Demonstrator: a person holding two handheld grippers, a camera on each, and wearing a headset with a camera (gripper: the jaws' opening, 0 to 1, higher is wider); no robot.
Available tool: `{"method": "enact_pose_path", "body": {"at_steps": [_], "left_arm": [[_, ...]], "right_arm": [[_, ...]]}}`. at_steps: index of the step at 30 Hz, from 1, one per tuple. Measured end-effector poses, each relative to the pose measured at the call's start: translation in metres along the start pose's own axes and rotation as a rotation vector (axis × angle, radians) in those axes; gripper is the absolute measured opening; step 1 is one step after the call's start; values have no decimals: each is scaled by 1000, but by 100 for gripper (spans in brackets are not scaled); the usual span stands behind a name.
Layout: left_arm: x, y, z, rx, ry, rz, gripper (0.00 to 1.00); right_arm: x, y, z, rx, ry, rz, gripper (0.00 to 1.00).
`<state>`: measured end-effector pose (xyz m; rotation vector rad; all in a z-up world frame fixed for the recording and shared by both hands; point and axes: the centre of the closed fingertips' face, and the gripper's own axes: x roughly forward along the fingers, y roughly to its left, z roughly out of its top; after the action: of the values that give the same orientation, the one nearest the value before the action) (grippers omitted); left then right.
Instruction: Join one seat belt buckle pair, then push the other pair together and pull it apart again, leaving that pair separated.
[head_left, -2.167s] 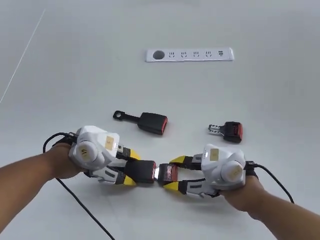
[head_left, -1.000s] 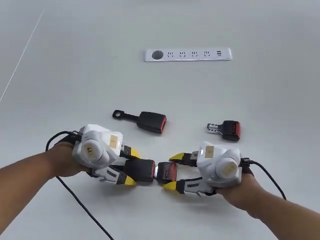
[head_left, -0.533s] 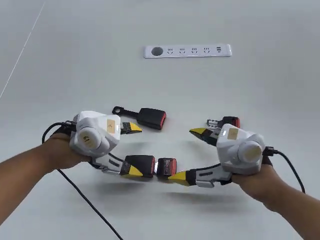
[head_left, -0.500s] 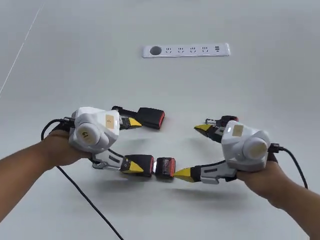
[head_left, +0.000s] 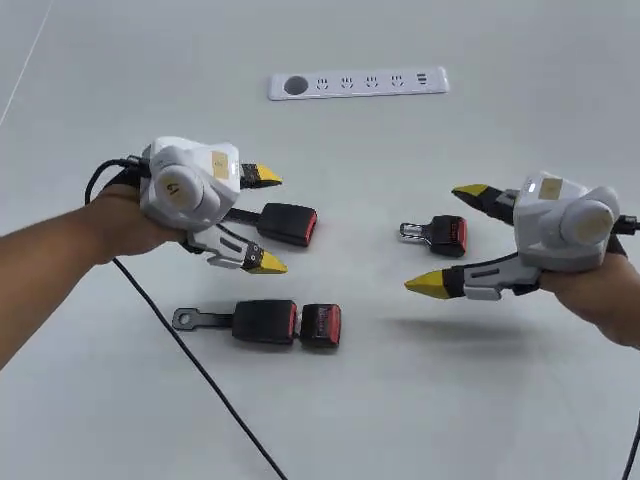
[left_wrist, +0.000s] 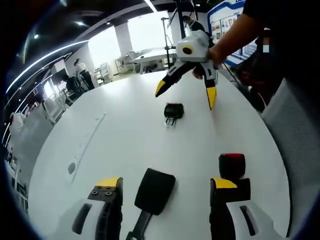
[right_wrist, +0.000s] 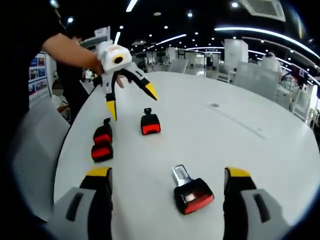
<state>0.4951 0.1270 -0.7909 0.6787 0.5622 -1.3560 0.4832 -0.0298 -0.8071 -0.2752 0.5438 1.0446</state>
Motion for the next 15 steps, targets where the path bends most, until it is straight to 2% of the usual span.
{"method": "enact_pose_path", "body": {"at_steps": [2, 3, 7, 10, 15], "left_arm": [[3, 5, -4, 25, 21, -12, 72], [6, 9, -10, 27, 45, -17, 72], [10, 21, -21, 22, 77, -35, 72], [15, 25, -27, 23, 93, -47, 71], [27, 22, -40, 35, 135, -79, 71]], "right_arm": [[-3, -7, -3, -12, 11, -3, 97], [-4, -10, -4, -13, 19, 4, 98], [-7, -15, -15, -25, 67, 30, 94], [-6, -15, -23, -7, 89, 60, 91], [0, -14, -37, -6, 131, 97, 82]]}}
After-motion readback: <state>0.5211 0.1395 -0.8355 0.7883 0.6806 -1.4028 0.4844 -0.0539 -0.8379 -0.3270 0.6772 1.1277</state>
